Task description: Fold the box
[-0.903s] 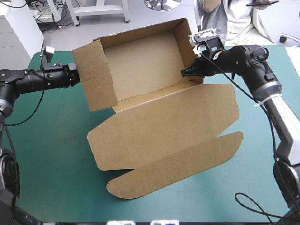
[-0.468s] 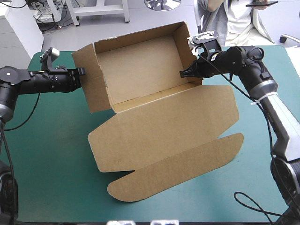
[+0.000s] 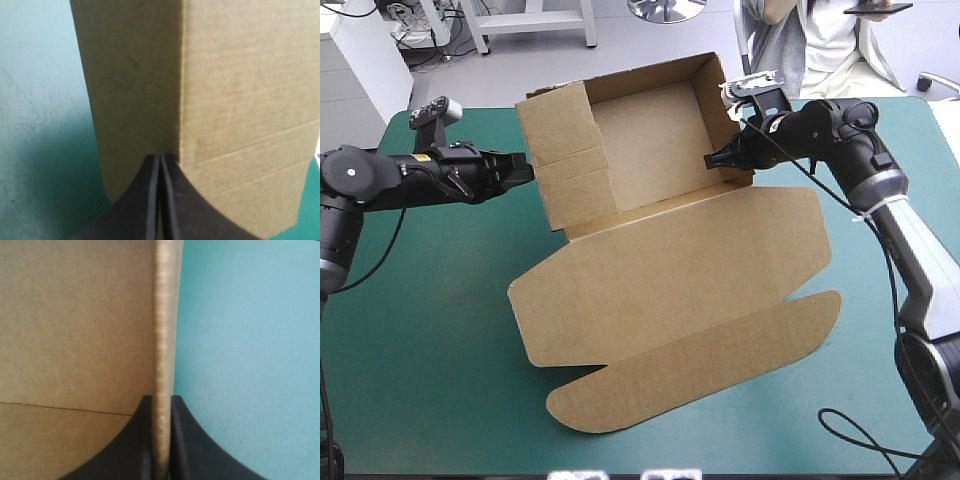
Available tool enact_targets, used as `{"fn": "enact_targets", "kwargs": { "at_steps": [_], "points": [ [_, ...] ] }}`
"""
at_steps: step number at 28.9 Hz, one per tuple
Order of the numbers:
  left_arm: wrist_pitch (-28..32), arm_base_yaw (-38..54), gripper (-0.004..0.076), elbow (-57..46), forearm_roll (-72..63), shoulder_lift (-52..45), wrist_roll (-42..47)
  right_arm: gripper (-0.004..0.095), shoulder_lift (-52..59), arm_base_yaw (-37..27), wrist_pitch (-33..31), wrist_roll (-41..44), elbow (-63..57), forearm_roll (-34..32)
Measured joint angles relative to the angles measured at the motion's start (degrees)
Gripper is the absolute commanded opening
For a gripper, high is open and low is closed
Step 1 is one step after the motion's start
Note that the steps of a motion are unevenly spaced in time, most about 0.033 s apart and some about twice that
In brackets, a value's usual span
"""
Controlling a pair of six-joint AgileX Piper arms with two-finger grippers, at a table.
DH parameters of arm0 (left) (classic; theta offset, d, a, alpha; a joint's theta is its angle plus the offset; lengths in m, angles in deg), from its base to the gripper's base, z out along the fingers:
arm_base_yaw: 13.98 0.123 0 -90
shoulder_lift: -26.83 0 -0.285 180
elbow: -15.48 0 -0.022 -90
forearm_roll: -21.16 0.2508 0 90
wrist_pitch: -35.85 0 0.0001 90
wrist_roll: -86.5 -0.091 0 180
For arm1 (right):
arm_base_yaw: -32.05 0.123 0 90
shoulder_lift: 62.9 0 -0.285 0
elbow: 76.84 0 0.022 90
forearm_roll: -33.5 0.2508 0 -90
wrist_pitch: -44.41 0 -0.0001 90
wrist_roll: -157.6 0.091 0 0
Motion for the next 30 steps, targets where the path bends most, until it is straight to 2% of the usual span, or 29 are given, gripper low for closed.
{"fn": "enact_targets", "kwargs": {
  "at_steps": [4, 6, 9, 10, 13, 15, 16, 28, 30],
  "points": [
    [0.05, 0.0, -0.0004, 0.0, -0.71, 0.0, 0.34, -0.0013, 0.0, 0.0, -1.38, 0.41, 0.0, -1.07],
    [0.05, 0.0, 0.0042, 0.0, -0.99, 0.0, 0.34, -0.0013, 0.0, 0.0, -1.54, 0.53, 0.0, -1.15],
    [0.18, 0.0, 0.0214, 0.0, -0.93, 0.0, -0.4, -0.0013, 0.0, 0.0, -1.72, 0.53, 0.0, -1.19],
    [0.23, 0.0, 0.0312, 0.0, -0.93, 0.0, -1.14, -0.0013, 0.0, 0.0, -1.85, 0.53, 0.0, -1.33],
    [0.85, 0.0, 0.0525, 0.0, -0.93, 0.0, -2.6, -0.0013, 0.0, 0.0, -2.28, 0.56, 0.0, -1.58],
    [2.13, 0.0, 0.0596, 0.0, -1.05, 0.0, -2.93, -0.0013, 0.0, 0.0, -2.61, 0.56, 0.0, -1.62],
    [2.51, 0.0, 0.0606, 0.0, -1.1, 0.0, -2.93, -0.0013, 0.0, 0.0, -2.88, 0.6, 0.0, -1.71],
    [1.06, 0.0, 0.0476, 0.0, -1.12, 2.04, -2.69, -0.0013, 0.0, 0.0, -4.22, 0.62, 0.0, -2.56],
    [0.83, 0.0, 0.0279, 0.0, -1.12, 2.08, -2.65, -0.0013, 0.0, 0.0, -4.22, 0.62, 0.0, -2.63]
  ]
}}
